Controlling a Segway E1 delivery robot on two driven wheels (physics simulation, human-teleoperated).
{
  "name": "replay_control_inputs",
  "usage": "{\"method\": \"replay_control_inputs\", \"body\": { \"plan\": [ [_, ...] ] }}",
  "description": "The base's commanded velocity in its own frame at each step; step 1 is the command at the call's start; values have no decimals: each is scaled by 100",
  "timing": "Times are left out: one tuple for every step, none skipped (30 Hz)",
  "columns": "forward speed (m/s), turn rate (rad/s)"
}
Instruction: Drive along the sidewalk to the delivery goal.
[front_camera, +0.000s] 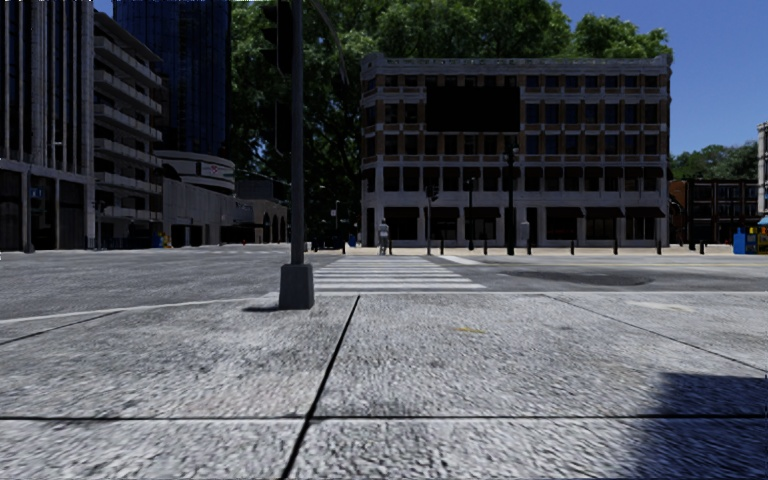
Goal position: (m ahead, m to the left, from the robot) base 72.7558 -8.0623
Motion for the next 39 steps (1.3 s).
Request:
{"method": "replay_control_inputs", "body": {
  "plan": [
    [200, 23],
    [200, 23],
    [200, 23],
    [200, 23],
    [200, 17],
    [200, 0],
    [200, 0],
    [200, 0],
    [200, 0],
    [200, 0],
    [200, 0],
    [200, 0],
    [200, 0],
    [200, 0],
    [200, 0],
    [200, 0],
    [200, 0],
    [200, 0],
    [200, 0],
    [200, 0],
    [200, 0],
    [200, 0],
    [200, 0],
    [200, 0],
    [200, 0],
    [200, 0],
    [200, 0],
    [200, 0],
    [200, 0],
    [200, 0],
    [200, 0],
    [200, 0],
    [200, 0],
    [200, 0],
    [200, 0],
    [200, 0],
    [200, 0],
    [200, 0],
    [200, 0]
  ]
}}
